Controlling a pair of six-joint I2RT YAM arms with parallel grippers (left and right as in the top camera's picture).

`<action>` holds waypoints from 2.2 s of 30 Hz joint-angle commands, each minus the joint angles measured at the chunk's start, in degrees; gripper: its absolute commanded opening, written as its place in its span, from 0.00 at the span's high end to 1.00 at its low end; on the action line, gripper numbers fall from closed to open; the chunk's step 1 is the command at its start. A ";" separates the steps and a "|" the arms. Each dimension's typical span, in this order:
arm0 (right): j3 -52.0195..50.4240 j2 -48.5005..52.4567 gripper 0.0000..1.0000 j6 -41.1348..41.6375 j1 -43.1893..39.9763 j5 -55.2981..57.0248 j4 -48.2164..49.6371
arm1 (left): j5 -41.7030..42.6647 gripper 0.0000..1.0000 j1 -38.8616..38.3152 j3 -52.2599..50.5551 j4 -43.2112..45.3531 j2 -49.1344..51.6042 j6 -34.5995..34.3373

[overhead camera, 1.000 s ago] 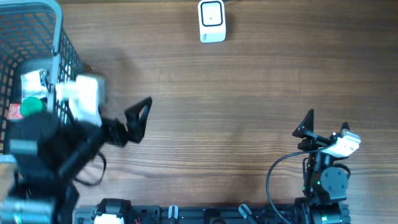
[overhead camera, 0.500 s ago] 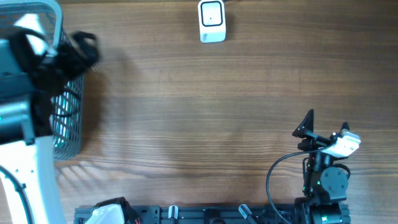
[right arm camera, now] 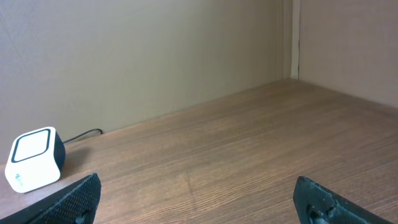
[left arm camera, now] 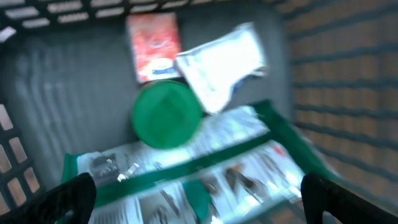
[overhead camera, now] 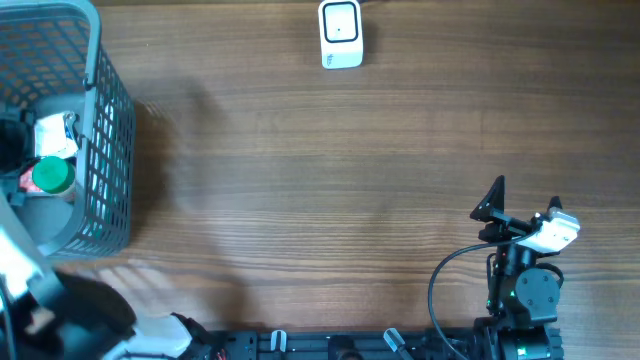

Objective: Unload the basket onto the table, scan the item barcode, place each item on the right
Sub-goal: 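Reach left gripper into basket and grasp green-capped jar, then carry jar past scanner with left gripper and set it on table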

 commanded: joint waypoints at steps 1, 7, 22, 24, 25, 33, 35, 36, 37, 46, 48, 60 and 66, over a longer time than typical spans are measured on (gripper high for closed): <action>0.09 -0.31 0.00 -0.15 -0.24 -0.15 0.26 | -4.26 0.00 0.24 0.59 -0.02 7.26 -3.04; 0.09 -0.31 0.00 -0.15 -0.24 -0.15 0.26 | -4.87 0.00 0.24 0.59 2.05 14.97 -2.99; 0.09 -0.31 0.00 -0.15 -0.24 -0.15 0.26 | -4.22 0.07 -2.71 0.02 6.43 23.39 -2.75; 0.09 -0.31 0.00 -0.15 -0.24 -0.15 0.26 | -4.22 0.22 -3.26 0.02 5.42 23.71 -2.75; 0.09 -0.31 0.00 -0.15 -0.24 -0.15 0.26 | -4.22 0.36 -3.50 0.04 5.05 23.71 -2.75; 0.09 -0.31 0.00 -0.15 -0.24 -0.15 0.26 | -5.27 0.52 -3.50 2.78 1.42 20.96 0.46; 0.09 -0.31 0.00 -0.17 -0.24 -0.15 0.26 | -4.59 0.50 -3.54 5.73 -0.57 18.95 0.46; 0.09 -0.31 0.00 -0.15 -0.24 -0.15 0.26 | -3.58 0.50 -3.56 8.55 -2.21 16.98 0.46; 0.09 -0.31 0.00 -0.17 -0.24 -0.15 0.26 | -2.19 0.50 -3.56 10.99 -3.61 15.30 0.44; 0.09 -0.31 0.00 -0.15 -0.24 -0.15 0.26 | 24.28 0.52 -6.95 22.14 -3.08 -5.27 -0.02; 0.09 -0.31 0.00 -0.15 -0.24 -0.15 0.26 | 24.85 0.51 -12.28 22.14 -3.26 -9.29 0.04; 0.09 -0.31 0.00 -0.17 -0.24 -0.15 0.26 | 0.50 0.49 -59.47 13.42 -6.64 -1.25 -4.07; 0.09 -0.31 0.00 -0.15 -0.24 -0.15 0.26 | 0.46 0.47 -69.11 6.19 -2.21 10.19 -14.97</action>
